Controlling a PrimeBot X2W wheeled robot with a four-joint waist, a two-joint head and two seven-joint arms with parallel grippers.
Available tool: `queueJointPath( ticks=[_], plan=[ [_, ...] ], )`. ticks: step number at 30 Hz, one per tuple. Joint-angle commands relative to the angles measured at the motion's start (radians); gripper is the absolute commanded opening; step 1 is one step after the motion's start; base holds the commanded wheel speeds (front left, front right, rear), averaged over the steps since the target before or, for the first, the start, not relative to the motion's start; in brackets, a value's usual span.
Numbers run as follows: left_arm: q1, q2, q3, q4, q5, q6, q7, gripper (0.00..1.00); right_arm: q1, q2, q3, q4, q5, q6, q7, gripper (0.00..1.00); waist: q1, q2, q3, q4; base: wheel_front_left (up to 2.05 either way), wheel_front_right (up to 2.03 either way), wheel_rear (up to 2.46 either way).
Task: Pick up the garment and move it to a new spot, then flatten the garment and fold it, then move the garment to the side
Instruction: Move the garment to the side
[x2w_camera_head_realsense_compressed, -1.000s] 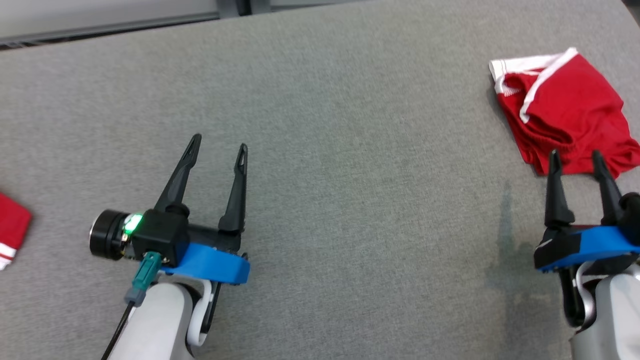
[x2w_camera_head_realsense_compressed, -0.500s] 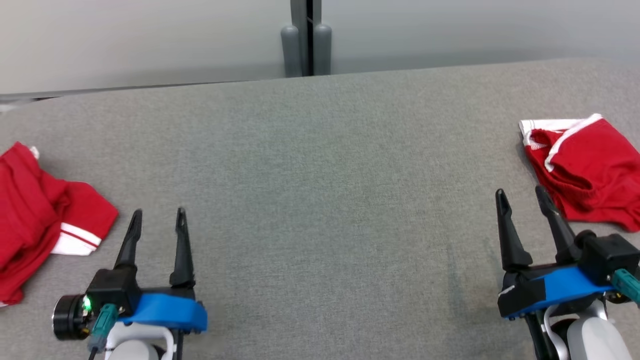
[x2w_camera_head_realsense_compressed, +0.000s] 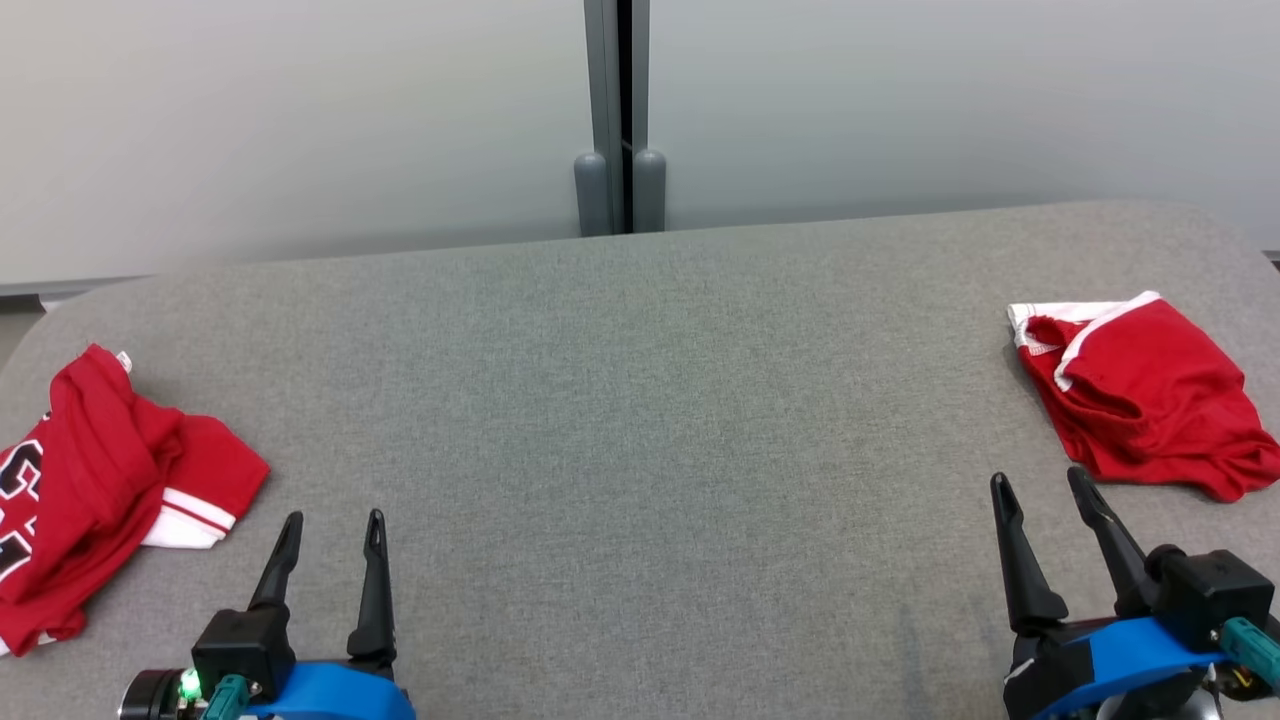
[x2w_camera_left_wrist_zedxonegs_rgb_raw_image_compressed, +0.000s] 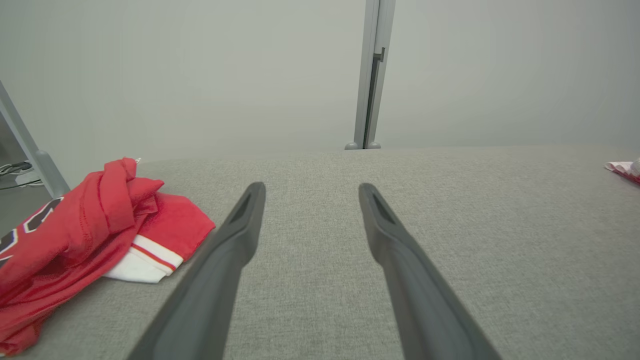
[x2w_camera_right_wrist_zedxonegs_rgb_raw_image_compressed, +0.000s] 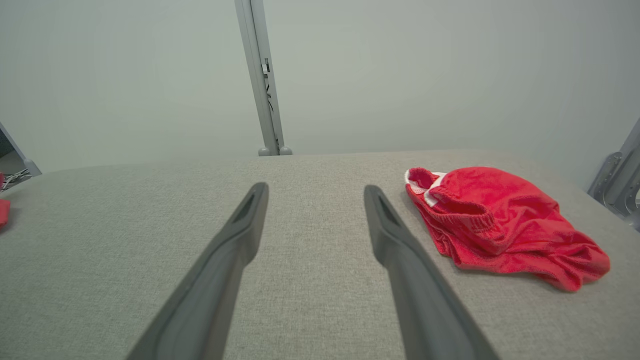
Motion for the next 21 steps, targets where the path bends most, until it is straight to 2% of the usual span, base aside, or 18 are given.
queueJointPath(
  ticks=[1, 7, 21],
  plan=[
    [0.015, 0.007, -0.002, 0.002, -0.003, -0.001, 0.004, 1.00, 0.023, 0.001, 0.001, -0.012, 0.003, 0.000, 0.004, 1.00, 0.0001, 0.0002, -0.017, -0.008, 0.00, 0.00, 0.00],
    [0.039, 0.011, -0.012, 0.003, -0.006, 0.005, 0.018, 1.00, 0.050, 0.001, 0.007, -0.034, 0.010, 0.000, 0.022, 1.00, 0.0001, 0.0002, -0.048, -0.005, 0.00, 0.00, 0.00],
    [0.018, 0.014, -0.019, -0.006, -0.013, 0.018, 0.019, 1.00, 0.057, 0.001, 0.004, -0.047, 0.002, 0.000, 0.026, 1.00, 0.0001, 0.0002, -0.046, 0.006, 0.00, 0.00, 0.00]
  ],
)
